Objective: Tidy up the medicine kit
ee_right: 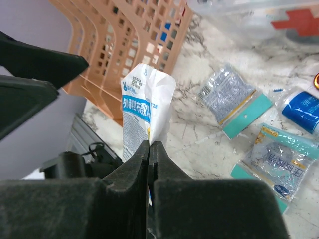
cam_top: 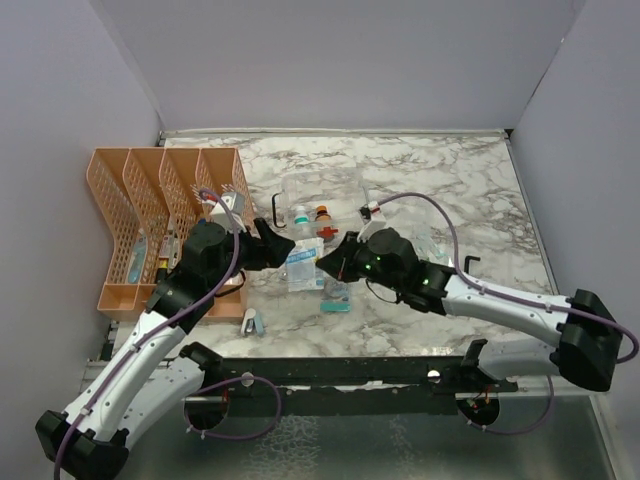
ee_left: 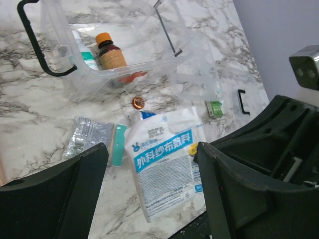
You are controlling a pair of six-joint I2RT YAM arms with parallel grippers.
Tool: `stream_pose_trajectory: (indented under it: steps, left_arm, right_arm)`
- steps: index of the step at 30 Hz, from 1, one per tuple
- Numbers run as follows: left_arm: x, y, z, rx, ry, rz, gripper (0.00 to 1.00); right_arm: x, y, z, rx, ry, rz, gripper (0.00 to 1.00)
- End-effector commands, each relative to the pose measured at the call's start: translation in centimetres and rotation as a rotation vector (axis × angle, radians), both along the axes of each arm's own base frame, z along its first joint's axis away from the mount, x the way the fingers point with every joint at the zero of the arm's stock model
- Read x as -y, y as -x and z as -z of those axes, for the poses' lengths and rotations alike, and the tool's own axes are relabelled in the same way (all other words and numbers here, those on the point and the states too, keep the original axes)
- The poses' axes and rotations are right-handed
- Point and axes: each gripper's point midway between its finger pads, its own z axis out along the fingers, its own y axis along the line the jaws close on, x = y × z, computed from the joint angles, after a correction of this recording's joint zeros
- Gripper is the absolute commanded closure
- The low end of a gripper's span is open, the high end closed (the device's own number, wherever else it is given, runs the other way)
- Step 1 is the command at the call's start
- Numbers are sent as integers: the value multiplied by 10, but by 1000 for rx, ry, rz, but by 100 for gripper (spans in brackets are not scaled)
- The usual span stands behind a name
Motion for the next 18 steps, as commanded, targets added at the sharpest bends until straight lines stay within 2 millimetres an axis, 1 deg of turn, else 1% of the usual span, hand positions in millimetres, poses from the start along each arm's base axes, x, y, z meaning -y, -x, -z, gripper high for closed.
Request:
stream_pose_trajectory:
  steps: [1, 4, 7, 11, 15, 18]
  left_arm:
    - [16, 7, -31, 35, 96, 74, 23]
    - [22, 12, -39, 14, 140, 96, 22]
    - [29, 17, -45, -23, 197, 117, 20]
    - [46, 28, -61, -33, 294, 221, 21]
    - [60, 39, -73, -25, 367, 330, 26]
    - [63, 42, -75, -6, 372, 365, 33]
  right_arm:
    - [25, -7, -23, 70, -7, 97, 99]
    - [33, -6, -48, 115, -73, 123, 99]
    - [41, -5, -68, 164, -133, 136, 99]
    - [42, 4, -94, 221, -220, 98, 99]
    - [42, 11, -114, 251, -284, 66, 99]
    - [42, 15, -124, 269, -318, 50, 99]
